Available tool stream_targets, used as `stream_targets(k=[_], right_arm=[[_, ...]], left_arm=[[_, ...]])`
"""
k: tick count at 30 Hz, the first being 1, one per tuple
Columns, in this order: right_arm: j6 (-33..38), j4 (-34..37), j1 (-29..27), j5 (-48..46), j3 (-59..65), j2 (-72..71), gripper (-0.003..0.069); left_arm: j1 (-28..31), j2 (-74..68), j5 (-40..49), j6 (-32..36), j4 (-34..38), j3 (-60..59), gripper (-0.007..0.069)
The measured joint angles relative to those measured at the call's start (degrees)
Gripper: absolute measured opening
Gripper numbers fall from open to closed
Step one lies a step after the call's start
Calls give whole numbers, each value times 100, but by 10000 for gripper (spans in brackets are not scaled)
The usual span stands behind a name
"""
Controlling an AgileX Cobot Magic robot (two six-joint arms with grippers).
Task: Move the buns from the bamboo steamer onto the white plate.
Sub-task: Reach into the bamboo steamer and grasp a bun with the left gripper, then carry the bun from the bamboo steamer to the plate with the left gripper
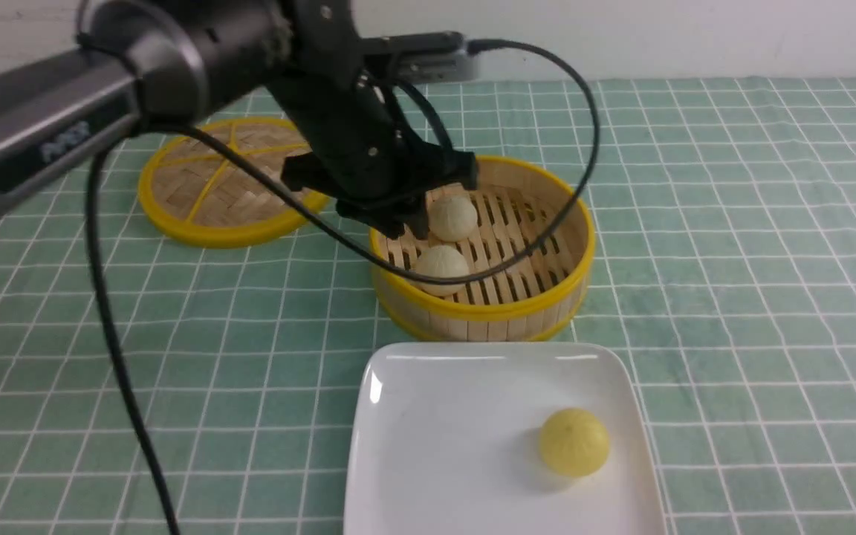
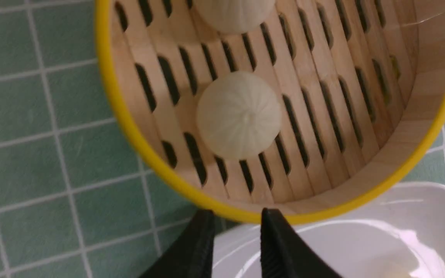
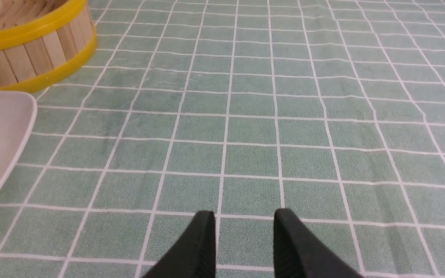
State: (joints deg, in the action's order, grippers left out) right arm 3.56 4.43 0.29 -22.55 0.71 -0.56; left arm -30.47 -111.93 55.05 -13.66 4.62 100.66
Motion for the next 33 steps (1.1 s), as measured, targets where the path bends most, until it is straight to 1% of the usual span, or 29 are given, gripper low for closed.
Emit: stream_targets(k=[1, 2, 3, 6, 9, 13, 15, 18, 21, 22, 23, 24, 25, 28, 31, 33], right_arm=[[0, 0, 0, 0, 0, 0, 240], [0, 0, 0, 0, 0, 0, 240], [0, 0, 0, 0, 0, 0, 240], [0, 0, 0, 0, 0, 0, 240], [0, 0, 0, 0, 0, 0, 240], [0, 0, 0, 0, 0, 0, 240], [0, 0, 0, 0, 0, 0, 240], [0, 0, 0, 0, 0, 0, 240], [0, 0, 0, 0, 0, 0, 240], [0, 0, 0, 0, 0, 0, 240], [0, 0, 0, 0, 0, 0, 240], [0, 0, 0, 0, 0, 0, 240], [0, 0, 0, 0, 0, 0, 240], [0, 0, 0, 0, 0, 0, 240], [0, 0, 0, 0, 0, 0, 240], [0, 0, 0, 0, 0, 0, 240]], left_arm=[[-48, -66, -58, -25, -67, 39, 272], [-108, -181, -195, -74, -162, 82, 314], [-151, -266, -313, -113, -218, 100, 341], [-176, -470, -596, -183, -338, 118, 390], [-176, -607, -739, -216, -462, 118, 402], [-176, -836, -873, -229, -462, 124, 393], [-176, -927, -911, -234, -462, 124, 379], [-176, -1122, -913, -235, -462, 124, 284], [-176, -1096, -811, -210, -303, 143, 134], [-176, -1090, -805, -203, -303, 144, 122], [-176, -1017, -742, -121, -249, 144, 62], [-176, -957, -703, -52, -240, 144, 43], [-176, -816, -613, 53, -219, 138, 32], [-176, -443, -451, 224, -206, 121, 30], [-176, 248, -220, 451, -246, 121, 30], [-176, 886, 202, 595, -380, 145, 30]])
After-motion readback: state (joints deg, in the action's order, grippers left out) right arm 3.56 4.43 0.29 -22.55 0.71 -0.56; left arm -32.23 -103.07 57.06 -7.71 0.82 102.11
